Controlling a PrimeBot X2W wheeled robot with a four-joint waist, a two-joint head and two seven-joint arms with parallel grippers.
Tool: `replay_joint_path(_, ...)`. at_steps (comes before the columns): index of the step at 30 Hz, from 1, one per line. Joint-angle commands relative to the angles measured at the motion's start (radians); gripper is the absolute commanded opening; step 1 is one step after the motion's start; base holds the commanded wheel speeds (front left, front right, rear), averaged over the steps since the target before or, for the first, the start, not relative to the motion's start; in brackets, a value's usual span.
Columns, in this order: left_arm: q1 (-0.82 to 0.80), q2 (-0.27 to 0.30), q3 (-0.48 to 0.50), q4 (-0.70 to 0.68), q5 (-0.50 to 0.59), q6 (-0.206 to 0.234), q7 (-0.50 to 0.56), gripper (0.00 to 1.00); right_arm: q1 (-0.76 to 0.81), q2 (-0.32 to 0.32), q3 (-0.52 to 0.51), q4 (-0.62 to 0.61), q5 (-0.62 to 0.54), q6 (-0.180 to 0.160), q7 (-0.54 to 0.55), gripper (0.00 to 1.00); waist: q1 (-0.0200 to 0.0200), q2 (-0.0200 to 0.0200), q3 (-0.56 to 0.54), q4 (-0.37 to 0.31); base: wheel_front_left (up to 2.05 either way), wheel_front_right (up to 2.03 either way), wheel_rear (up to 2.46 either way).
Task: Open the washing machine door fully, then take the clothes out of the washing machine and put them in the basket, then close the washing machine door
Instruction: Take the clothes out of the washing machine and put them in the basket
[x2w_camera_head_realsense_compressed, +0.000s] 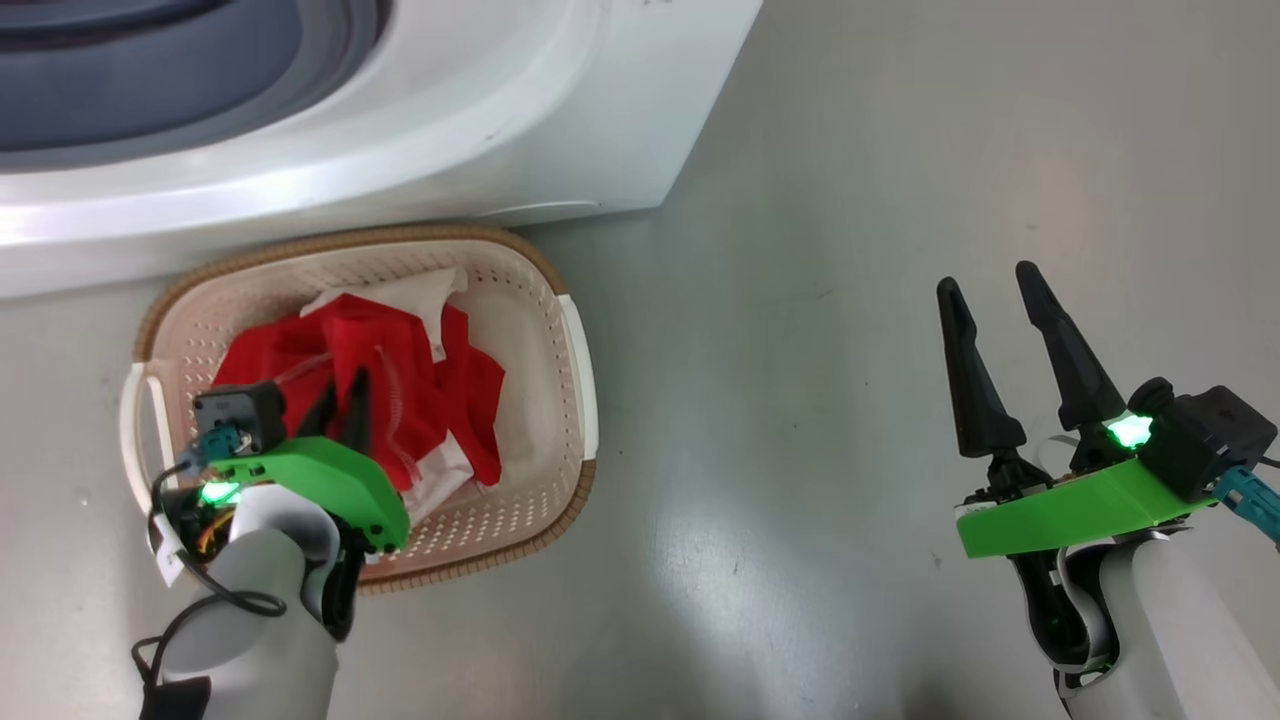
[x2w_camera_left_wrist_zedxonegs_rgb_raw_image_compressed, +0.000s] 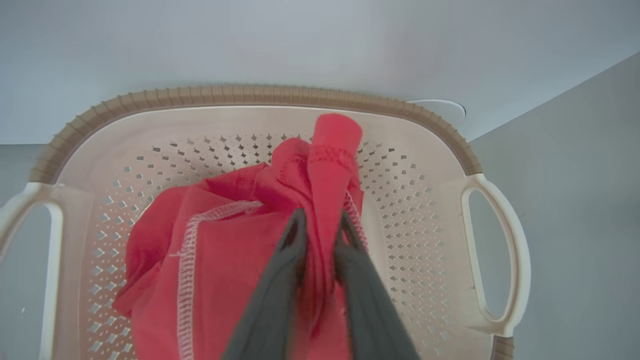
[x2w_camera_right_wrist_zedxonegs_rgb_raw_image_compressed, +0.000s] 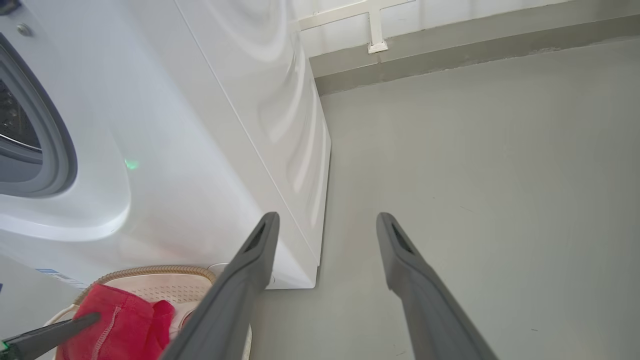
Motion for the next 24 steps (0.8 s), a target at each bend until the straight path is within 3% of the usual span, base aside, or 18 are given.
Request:
replay_joint_path(1, 0.029, 0.034, 0.018, -0.019, -0.007, -0.006, -0.012, 1.0, 0.005, 0.0, 0.017, -0.017, -0.009, 0.007, -0.006, 1.0, 0.0, -0.0001, -0.014, 0.003, 0.0, 0.0, 0.0)
replay_joint_path(9, 0.094, 0.042, 0.022, -0.072, -0.02, -0.006, -0.012, 1.0, 0.024, -0.004, 0.023, 0.001, -0.005, 0.007, -0.006, 1.0, 0.0, -0.0001, -0.099, 0.011, 0.0, 0.0, 0.0)
replay_joint_path(24, 0.286, 0.047, 0.095, -0.303, 0.04, -0.006, -0.012, 1.0, 0.122, -0.034, 0.041, 0.043, 0.011, 0.007, -0.006, 1.0, 0.0, -0.0001, -0.323, 0.042, 0.0, 0.0, 0.0)
